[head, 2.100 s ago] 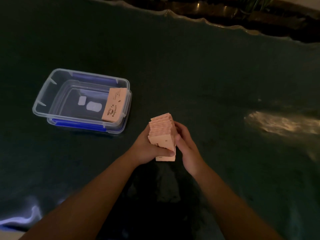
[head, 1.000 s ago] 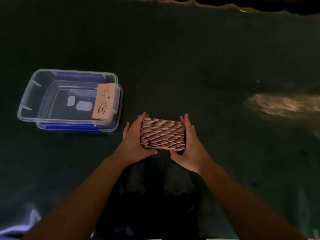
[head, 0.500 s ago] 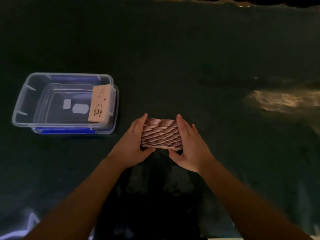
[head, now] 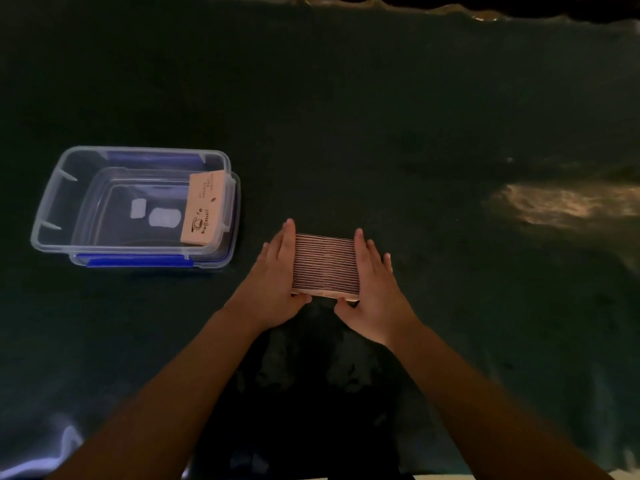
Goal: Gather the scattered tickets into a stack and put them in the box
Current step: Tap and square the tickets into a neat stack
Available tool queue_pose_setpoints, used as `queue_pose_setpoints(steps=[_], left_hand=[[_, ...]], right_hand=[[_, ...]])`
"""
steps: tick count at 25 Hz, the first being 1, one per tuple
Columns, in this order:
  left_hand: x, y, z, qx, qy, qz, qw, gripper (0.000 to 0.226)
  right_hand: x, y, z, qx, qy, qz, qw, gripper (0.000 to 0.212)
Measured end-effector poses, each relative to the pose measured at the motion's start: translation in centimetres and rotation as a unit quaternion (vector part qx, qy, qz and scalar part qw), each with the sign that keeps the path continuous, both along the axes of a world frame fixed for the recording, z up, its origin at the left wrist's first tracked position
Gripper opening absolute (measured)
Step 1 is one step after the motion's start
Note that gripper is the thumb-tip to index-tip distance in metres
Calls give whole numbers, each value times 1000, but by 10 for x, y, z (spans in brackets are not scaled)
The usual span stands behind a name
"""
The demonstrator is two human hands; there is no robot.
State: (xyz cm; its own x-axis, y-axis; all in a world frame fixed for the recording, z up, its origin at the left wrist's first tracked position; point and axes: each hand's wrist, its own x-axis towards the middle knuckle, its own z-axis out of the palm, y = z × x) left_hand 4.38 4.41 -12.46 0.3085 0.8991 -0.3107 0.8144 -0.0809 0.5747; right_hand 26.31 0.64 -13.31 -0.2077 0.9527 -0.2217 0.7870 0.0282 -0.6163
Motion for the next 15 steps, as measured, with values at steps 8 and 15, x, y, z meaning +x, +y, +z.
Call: queue_pose_setpoints(steps=[8, 15], left_hand=[[-6, -9, 16, 22, -48, 30, 998, 104], [-6, -6, 18, -8, -75, 19, 997, 112]], right_hand=[[5, 1, 8, 44, -13, 8, 999, 109], [2, 10, 9, 21, 8, 8, 1000, 114]])
